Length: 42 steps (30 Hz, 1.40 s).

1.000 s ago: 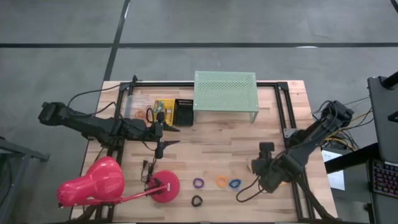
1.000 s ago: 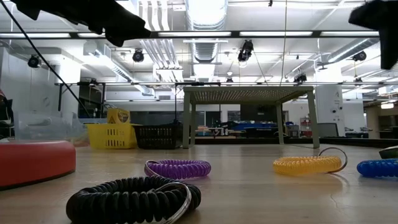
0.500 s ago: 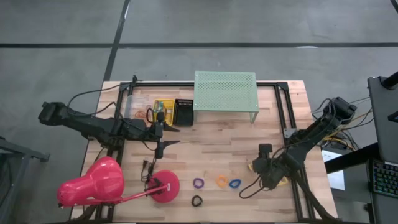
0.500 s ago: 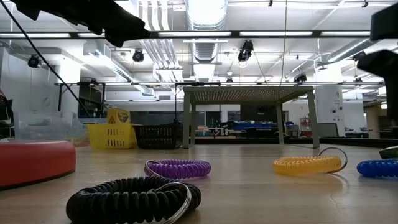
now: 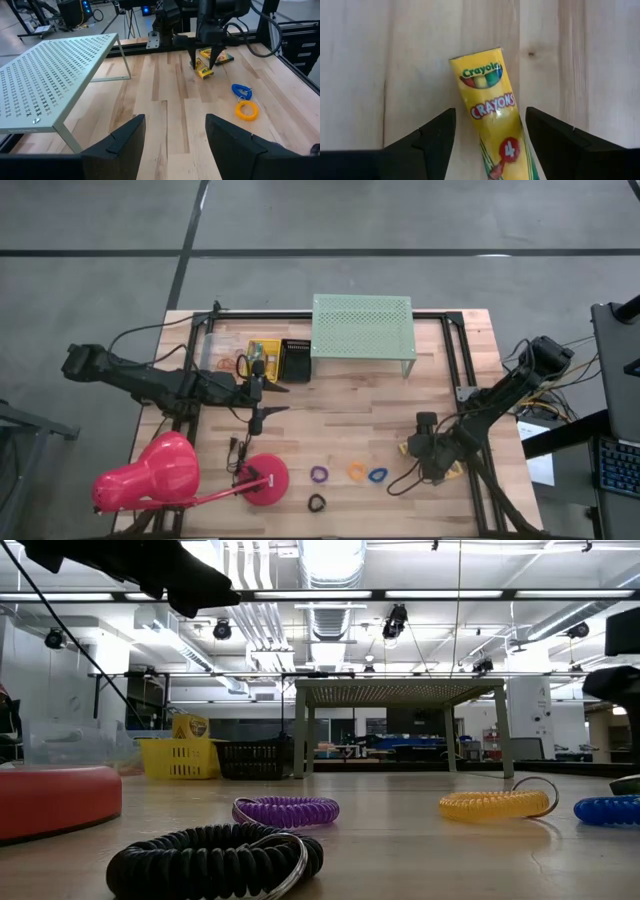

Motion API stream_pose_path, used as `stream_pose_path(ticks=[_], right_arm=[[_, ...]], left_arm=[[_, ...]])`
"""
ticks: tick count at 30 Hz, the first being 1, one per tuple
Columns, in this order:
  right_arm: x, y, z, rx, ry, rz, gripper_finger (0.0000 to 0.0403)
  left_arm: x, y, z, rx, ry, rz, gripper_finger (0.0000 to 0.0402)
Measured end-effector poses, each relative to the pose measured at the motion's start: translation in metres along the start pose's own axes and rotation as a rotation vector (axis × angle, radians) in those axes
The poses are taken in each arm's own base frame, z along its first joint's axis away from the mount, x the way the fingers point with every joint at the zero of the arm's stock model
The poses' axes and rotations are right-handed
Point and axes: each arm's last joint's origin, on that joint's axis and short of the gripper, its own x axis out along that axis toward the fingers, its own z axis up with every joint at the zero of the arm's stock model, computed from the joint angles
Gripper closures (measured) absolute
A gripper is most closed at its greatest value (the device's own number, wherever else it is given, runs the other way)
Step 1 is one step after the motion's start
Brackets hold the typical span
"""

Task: Pick & Place Office Desk Supplies
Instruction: Put the crayon into the yellow bin

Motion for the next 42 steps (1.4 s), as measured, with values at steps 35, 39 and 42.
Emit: stream_pose_path(ticks=[35,39,42], right_arm=[[-0.011,0.006,0.019,0.051,-0.164,-0.058,0.0275],[-0.024,0.01,0.036,0.083,-0.322,-0.15,0.0287],[-0.035,0.01,0.049,0.111,-0.468,-0.261,0.0295]], left_arm=[[0.0,0.0,0.0,0.001,0.004,0.0,0.019],[0.0,0.0,0.0,0.001,0.004,0.0,0.019],[0.0,0.0,0.0,0.001,0.004,0.0,0.019]])
